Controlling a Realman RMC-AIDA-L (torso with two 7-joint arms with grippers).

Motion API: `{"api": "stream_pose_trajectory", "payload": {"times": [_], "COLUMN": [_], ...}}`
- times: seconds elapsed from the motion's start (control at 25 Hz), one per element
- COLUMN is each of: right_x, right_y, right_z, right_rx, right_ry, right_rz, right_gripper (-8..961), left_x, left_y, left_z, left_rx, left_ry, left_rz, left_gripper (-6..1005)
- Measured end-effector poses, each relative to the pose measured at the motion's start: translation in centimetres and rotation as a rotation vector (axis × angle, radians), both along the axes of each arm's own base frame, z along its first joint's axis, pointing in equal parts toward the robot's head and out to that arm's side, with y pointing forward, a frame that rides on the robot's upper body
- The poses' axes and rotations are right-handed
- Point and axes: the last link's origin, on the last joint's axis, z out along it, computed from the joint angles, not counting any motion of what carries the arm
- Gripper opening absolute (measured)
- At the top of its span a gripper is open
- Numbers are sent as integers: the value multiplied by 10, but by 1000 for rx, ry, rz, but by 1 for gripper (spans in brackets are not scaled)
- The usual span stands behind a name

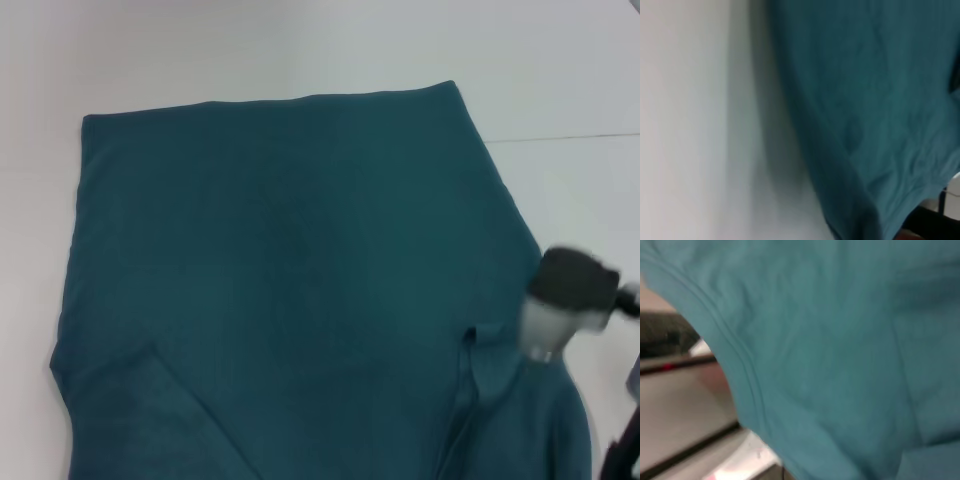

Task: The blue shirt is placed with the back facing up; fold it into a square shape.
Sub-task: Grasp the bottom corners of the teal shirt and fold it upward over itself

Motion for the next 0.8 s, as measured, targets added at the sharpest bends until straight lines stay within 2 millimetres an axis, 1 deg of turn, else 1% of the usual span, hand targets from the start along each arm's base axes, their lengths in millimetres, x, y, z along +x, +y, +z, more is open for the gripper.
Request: {"api": "stream_pose_trajectory", "payload": {"times": [0.16,0.24,0.28,0.44,0.52,0.6,0.64,0.8], "right_x": [-1,-1,-2,-3,-4,-3,-3,-1], "right_y": [21,31,35,49,56,66,66,80], "right_z": [26,40,48,72,79,88,88,94], "right_rx": [112,178,216,332,393,496,496,623], "right_ry": [153,211,243,328,356,371,371,385], "right_rz": [-7,-3,4,12,9,-1,-1,-24], "right_gripper": [57,57,57,57,57,57,57,57], "left_x": [7,10,13,20,25,29,30,35], "left_y": [13,22,29,46,54,64,68,85], "left_z": [7,14,21,35,43,50,53,60], "left_rx": [90,151,195,282,331,376,395,476], "left_ry": [-72,-107,-127,-166,-188,-192,-190,-186], "left_rz": [-46,-69,-86,-118,-139,-158,-166,-190], "left_gripper": [21,21,21,21,22,22,22,22]}}
